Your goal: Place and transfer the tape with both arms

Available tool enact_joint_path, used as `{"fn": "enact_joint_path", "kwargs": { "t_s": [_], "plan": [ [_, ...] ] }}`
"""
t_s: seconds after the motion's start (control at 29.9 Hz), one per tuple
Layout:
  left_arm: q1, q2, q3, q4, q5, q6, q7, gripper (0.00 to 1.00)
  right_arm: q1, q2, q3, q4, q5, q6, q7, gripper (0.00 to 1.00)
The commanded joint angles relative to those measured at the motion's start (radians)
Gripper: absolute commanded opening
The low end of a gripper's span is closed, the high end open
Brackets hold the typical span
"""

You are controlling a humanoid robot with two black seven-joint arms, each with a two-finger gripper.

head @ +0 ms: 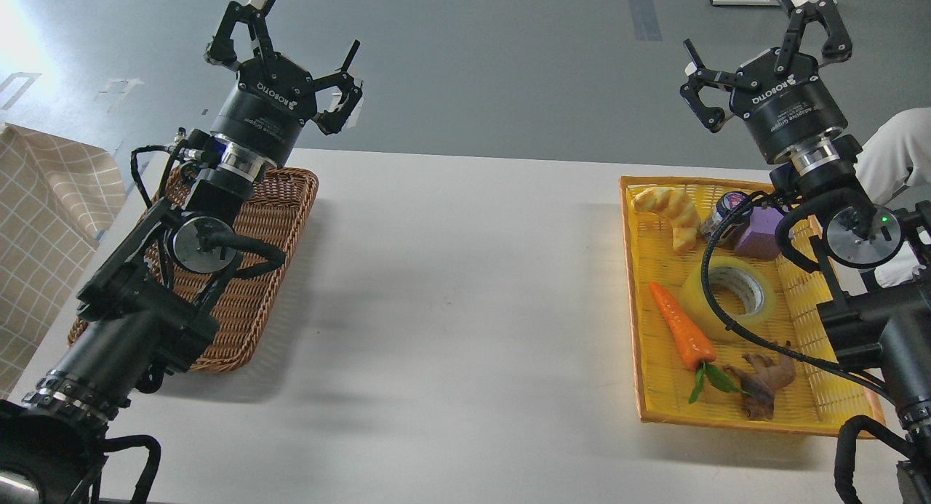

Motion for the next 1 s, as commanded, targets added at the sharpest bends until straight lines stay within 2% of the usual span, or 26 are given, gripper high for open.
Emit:
{"fn": "enact_joint_path", "kwargs": {
  "t_s": [0.0,0.97],
  "plan": [
    [0.000,-0.001,0.000,-0.002,0.000,0.000,-0.001,0.98,0.002,0.000,0.000,0.002,0.000,0.000,0.000,1.00],
    [0.001,-0.001,-0.001,-0.004,-0.005,0.000,-0.010,0.98,0.005,0.000,0.000,0.002,0.000,0.000,0.000,1.00]
  ]
}}
